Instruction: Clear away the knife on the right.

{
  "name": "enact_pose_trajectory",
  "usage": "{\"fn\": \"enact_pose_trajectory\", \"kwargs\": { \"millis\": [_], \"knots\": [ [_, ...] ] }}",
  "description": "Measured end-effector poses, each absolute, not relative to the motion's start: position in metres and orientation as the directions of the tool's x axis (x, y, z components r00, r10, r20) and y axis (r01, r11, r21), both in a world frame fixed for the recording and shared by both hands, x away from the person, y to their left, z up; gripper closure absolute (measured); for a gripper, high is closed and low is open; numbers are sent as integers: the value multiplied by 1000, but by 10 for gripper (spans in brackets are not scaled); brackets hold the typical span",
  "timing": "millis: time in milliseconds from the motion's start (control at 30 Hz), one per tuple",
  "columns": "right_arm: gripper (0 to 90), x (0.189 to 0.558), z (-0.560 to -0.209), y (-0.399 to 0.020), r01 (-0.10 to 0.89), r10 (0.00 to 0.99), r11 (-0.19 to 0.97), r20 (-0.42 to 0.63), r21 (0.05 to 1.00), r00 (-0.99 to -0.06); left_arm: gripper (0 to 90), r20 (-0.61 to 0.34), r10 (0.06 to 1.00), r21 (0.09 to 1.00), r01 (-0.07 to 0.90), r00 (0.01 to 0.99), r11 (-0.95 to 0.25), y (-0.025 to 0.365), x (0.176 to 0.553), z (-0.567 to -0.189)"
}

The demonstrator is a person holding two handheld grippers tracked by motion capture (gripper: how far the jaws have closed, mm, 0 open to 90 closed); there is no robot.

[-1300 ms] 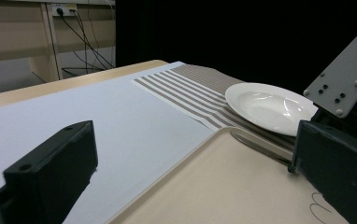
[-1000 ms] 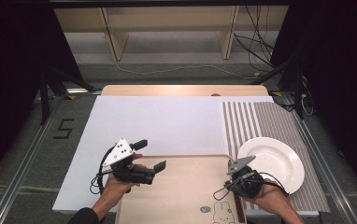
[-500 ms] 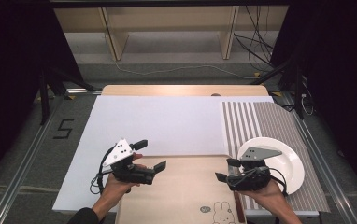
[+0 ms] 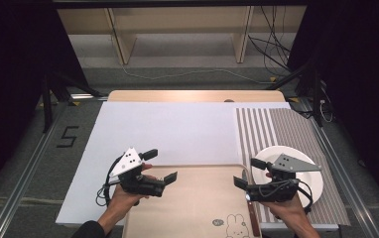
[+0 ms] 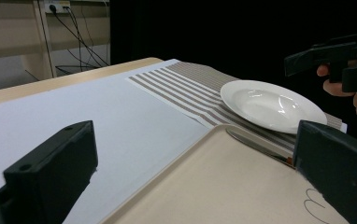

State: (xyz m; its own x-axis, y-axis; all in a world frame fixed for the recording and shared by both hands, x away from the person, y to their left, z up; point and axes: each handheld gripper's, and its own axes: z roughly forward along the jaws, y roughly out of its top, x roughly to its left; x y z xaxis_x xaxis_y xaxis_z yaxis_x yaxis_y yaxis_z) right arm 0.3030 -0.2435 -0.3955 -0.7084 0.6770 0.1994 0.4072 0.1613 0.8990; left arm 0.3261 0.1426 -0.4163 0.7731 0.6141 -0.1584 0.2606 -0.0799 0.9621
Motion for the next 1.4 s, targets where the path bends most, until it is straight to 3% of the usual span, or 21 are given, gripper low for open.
{"fn": "enact_pose_trajectory", "kwargs": {
  "millis": [767, 1400],
  "knots": [
    [107, 278, -405, -266, 360, 722, 143, 152, 922, -675, 0, -162, 575, 963, 257, 802, -86, 138, 321, -415],
    [119, 280, -402, -267, 333, 733, 144, 126, 932, -669, 0, -168, 583, 962, 262, 795, -80, 138, 323, -416]
  ]
}}
